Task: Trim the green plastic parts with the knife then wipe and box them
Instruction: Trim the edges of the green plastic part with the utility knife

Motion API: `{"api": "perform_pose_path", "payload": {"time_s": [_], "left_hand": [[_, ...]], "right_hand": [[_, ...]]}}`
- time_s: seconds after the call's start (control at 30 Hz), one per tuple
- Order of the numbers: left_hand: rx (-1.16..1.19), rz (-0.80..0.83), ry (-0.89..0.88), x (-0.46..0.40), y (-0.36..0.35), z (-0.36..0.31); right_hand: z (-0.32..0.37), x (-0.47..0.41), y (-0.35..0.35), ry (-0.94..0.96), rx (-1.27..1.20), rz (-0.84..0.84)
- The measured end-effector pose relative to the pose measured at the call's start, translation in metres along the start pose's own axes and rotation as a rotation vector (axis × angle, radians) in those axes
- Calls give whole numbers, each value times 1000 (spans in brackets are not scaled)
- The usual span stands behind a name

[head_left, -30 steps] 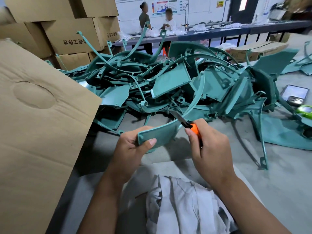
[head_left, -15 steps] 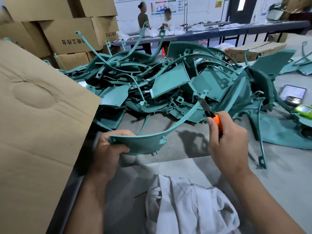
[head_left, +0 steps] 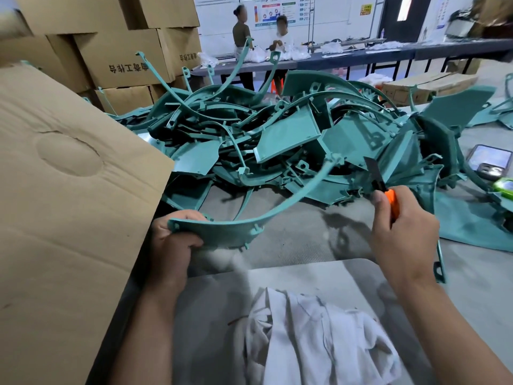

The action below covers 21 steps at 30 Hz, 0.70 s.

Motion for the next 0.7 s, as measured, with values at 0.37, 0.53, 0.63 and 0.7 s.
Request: {"api": "perform_pose_path", "payload": {"time_s": [0.37, 0.53, 0.63, 0.7], "left_hand": [[-60, 1, -298, 17, -25, -11], [-52, 26, -355, 30, -42, -14], [-79, 54, -402, 43, -56, -16], [-76, 62, -390, 50, -61, -16]], "right_hand": [[74, 49, -12, 297, -312, 250], [89, 67, -19, 342, -345, 395], [99, 74, -19, 399, -347, 442], [102, 77, -20, 415, -354, 459]]}}
Point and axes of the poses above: each hand's wrist, its own x-axis away from the middle knuckle, its own y-axis out of the back of the hand, z = x × y, the point moved 5 cm from there along -x, towards the middle knuckle, and after that the axes turned 15 degrees about -z, right-handed, at the moved point
